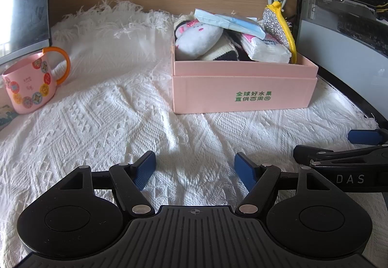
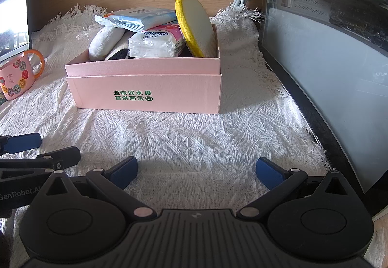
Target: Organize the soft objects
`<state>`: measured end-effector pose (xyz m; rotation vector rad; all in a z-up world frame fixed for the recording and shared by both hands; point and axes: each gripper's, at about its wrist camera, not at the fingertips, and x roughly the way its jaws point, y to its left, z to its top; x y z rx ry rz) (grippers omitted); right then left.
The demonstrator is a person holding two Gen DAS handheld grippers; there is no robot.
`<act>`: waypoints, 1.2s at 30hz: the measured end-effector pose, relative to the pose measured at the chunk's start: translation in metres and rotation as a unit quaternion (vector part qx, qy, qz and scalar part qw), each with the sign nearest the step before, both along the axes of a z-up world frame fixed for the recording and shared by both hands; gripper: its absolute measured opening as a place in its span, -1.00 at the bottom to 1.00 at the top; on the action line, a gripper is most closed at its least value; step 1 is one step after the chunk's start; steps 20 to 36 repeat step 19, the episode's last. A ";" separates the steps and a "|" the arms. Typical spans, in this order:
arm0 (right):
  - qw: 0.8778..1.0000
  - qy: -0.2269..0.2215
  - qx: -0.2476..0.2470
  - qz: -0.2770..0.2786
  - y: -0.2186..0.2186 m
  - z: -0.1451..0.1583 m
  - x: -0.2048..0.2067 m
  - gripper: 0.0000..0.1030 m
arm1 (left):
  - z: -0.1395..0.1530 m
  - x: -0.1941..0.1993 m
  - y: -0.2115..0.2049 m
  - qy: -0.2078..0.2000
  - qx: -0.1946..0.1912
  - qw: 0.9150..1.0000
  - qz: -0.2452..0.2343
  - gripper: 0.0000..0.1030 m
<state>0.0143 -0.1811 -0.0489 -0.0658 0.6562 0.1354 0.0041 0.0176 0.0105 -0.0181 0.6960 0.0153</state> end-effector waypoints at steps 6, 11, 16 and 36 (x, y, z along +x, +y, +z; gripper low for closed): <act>1.000 0.000 0.000 0.000 0.000 0.000 0.000 1.00 | 0.000 0.000 0.000 0.000 -0.002 1.000 0.000 0.49; 1.000 0.000 0.000 0.000 0.000 0.000 0.000 1.00 | 0.000 0.000 -0.001 0.000 0.000 1.000 0.002 0.50; 1.000 0.000 0.000 0.000 0.000 0.000 0.000 1.00 | 0.000 0.000 0.000 0.000 0.000 1.000 0.001 0.50; 1.000 0.000 0.000 0.000 0.000 0.000 0.000 1.00 | 0.000 0.000 0.000 0.000 0.000 1.000 0.001 0.49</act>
